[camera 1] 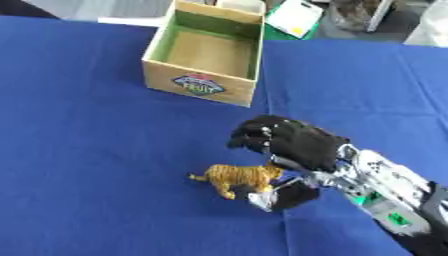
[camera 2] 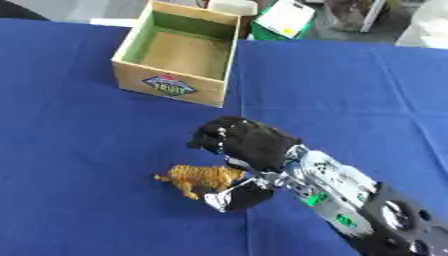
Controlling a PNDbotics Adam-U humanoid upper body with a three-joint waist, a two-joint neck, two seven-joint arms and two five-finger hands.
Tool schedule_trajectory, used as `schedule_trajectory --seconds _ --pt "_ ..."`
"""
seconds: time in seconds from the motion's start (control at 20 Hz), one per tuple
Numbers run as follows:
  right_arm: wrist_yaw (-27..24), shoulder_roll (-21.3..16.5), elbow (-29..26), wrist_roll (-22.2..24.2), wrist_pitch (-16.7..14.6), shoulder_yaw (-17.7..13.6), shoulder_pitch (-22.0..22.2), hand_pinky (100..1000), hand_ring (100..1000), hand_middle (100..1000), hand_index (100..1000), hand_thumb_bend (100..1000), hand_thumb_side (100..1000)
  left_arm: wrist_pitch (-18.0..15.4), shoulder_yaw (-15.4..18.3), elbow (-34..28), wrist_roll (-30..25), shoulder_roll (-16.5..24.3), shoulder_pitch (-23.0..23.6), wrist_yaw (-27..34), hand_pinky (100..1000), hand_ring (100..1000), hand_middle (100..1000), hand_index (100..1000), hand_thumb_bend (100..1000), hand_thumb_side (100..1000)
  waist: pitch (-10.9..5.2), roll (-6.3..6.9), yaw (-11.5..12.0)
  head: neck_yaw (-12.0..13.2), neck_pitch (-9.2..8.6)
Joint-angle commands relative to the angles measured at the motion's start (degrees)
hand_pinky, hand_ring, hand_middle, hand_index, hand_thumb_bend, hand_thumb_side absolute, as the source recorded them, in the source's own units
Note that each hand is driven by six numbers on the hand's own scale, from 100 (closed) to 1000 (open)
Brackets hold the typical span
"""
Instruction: Pick up objects on the table and place them in the box.
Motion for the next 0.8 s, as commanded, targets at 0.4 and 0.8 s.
schedule_trajectory --seconds 0.4,0.8 --pt "2.6 -3.5 -1.1 9.1 -1.2 -1.9 -7.4 941 948 847 903 547 667 0.0 -0.2 -1.1 -0.9 0.7 -0.3 0.3 441 444 479 660 100 564 -1.21 0.17 0.1 -0.3 -0.01" --pt "4.1 -3.0 -1.1 15.7 -0.6 -2.8 -9.2 924 930 757 848 452 656 0.1 -0.2 -1.1 -1.2 0.6 -0.2 0.2 442 443 479 660 100 564 -1.16 -0.11 0.2 -0.3 0.18"
